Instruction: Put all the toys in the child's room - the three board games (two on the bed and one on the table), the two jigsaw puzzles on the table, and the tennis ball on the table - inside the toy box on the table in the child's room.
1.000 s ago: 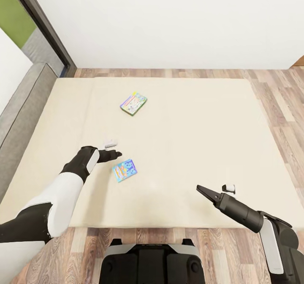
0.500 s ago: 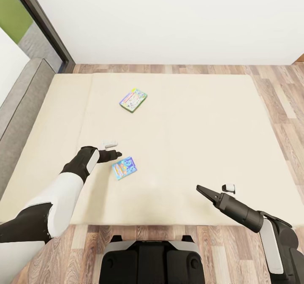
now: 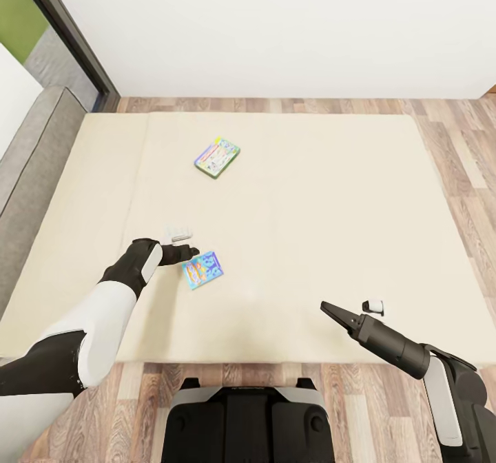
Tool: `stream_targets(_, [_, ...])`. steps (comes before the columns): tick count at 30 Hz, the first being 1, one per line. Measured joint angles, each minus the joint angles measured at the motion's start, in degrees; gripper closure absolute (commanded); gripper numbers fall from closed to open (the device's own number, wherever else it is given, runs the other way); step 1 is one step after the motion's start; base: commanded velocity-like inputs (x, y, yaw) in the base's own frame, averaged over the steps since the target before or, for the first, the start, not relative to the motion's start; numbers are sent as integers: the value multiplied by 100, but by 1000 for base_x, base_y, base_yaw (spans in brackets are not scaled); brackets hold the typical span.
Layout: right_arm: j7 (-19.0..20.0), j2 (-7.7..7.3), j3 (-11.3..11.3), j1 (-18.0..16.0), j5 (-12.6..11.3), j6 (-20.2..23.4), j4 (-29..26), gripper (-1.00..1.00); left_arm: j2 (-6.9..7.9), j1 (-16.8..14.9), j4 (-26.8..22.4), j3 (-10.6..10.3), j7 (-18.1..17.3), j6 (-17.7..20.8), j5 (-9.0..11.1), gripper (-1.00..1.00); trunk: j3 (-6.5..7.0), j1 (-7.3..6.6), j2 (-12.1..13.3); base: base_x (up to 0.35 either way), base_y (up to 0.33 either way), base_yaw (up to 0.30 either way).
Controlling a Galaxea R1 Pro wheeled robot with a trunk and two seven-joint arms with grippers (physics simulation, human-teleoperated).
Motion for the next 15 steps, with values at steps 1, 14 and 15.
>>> stream_targets(1, [0, 0, 0, -1, 0, 1, 0, -100, 0, 0, 0, 0, 0, 0, 1, -100, -9, 0, 0, 0, 0, 0])
stream_targets(14, [8, 0, 0, -3, 5, 3, 0, -100, -1, 0, 2, 6, 0, 0, 6, -100, -133, 0, 0, 0, 0, 0])
stream_targets(15, [8, 0, 0, -3, 4, 3, 0, -100, -1, 0, 2, 7, 0, 0, 6, -100, -142, 0, 0, 0, 0, 0])
